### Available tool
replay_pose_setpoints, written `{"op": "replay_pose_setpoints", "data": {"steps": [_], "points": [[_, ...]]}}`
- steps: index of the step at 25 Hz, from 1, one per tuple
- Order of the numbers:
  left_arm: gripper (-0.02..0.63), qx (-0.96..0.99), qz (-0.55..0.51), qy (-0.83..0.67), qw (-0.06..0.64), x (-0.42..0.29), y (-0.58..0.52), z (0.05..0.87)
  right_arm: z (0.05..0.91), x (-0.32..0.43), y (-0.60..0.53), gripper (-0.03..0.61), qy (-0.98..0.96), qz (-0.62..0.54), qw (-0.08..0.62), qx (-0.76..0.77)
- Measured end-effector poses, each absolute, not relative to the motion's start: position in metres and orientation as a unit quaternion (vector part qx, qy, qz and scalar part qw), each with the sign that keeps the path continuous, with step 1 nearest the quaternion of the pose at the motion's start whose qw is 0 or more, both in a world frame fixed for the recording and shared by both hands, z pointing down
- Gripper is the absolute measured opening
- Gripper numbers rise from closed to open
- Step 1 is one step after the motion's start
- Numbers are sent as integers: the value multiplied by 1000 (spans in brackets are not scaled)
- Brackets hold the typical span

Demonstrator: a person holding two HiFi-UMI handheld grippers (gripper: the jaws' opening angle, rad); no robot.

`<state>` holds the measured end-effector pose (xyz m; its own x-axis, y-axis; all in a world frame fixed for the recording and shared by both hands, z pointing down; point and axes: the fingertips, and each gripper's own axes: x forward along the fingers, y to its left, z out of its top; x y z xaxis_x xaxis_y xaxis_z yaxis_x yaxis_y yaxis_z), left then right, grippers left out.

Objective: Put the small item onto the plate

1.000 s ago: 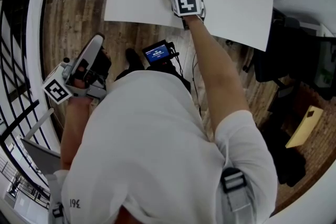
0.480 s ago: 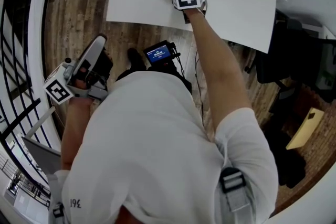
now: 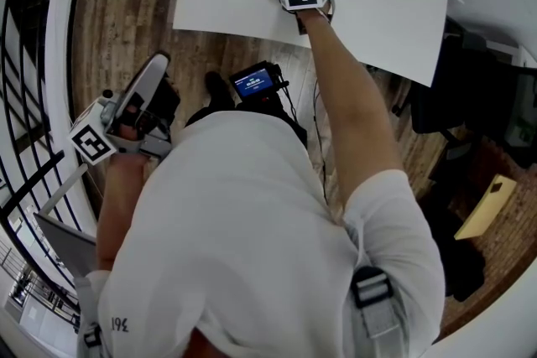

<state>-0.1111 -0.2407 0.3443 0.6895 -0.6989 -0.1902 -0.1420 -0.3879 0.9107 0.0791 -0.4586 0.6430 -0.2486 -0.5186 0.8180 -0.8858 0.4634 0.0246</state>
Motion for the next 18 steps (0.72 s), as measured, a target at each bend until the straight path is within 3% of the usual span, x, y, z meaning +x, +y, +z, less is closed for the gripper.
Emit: {"op": "replay_pose_setpoints", "data": {"steps": [11,18], "points": [[7,790,-291,-241,483,-98,-242,338,623,97,-445,316,-754,230,379,484],[7,791,-301,-221,484,-100,-241,334,586,105,-433,316,-780,206,306,506]]}}
